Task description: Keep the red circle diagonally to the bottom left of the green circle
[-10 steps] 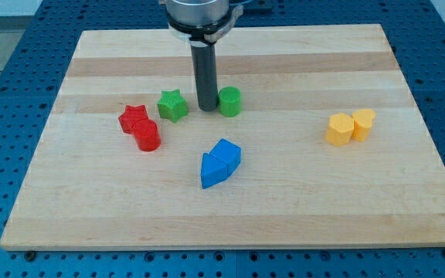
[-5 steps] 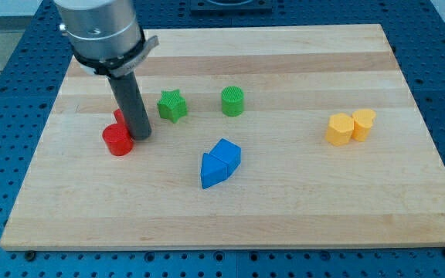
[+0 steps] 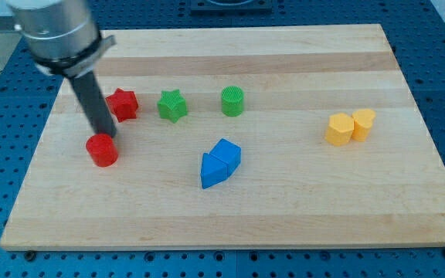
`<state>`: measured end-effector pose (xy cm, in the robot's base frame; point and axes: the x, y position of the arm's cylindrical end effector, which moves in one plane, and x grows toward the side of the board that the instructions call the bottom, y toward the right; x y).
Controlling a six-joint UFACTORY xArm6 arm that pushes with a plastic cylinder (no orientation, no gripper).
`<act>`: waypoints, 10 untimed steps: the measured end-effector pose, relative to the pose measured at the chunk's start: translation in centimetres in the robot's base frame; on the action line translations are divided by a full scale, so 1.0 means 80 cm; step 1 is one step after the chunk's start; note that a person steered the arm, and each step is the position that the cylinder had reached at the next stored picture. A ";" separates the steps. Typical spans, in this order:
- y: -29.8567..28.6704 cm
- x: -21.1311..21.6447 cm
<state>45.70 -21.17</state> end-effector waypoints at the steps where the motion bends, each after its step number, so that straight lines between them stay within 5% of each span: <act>1: -0.030 0.055; 3: -0.040 0.116; 5: 0.049 0.029; 8: 0.168 0.009; 10: 0.096 0.016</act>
